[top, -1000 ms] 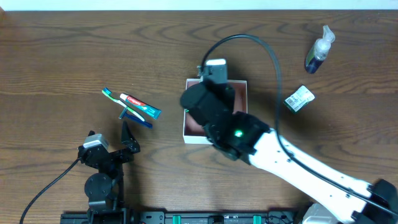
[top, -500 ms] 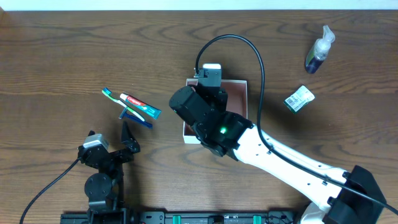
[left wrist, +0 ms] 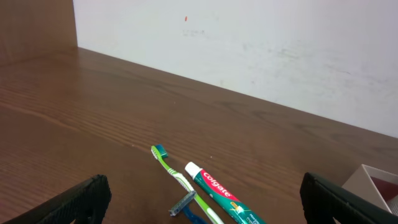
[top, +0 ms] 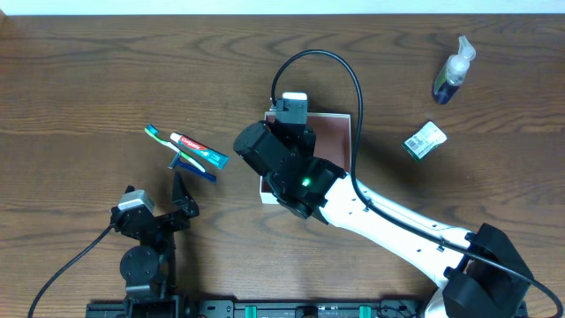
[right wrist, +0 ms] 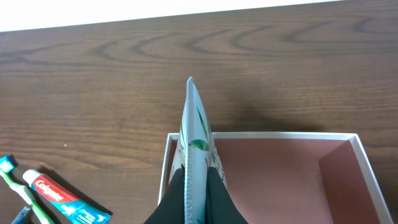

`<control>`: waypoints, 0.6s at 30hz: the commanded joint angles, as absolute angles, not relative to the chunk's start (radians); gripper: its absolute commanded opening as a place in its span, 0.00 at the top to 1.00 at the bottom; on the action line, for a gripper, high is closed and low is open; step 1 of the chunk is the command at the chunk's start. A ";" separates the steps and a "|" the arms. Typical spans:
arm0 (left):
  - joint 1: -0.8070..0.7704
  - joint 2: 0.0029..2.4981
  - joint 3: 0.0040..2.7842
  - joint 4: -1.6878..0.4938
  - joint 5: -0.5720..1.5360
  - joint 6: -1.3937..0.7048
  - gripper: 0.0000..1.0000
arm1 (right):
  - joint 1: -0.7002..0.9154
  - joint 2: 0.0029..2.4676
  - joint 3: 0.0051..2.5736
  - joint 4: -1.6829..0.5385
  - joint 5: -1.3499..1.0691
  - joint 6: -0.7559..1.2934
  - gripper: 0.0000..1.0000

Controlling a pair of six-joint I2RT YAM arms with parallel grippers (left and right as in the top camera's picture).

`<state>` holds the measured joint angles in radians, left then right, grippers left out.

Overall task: Pack container
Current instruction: 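Carry the lotion tube over the box and lower it inside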

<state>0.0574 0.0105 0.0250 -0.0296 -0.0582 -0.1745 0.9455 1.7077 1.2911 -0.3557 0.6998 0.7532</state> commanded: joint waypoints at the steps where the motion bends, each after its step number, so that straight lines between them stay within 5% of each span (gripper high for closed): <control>1: 0.062 0.006 0.004 -0.067 -0.067 -0.154 0.02 | 0.938 1.702 1.313 -0.332 0.748 0.773 0.99; 18: 0.062 0.006 0.004 -0.067 -0.067 -0.154 0.02 | 0.891 1.734 1.313 -0.325 0.735 0.762 0.99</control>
<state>0.0574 0.0105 0.0250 -0.0296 -0.0582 -0.1745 0.9123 1.7153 1.2911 -0.3386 0.6971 0.7544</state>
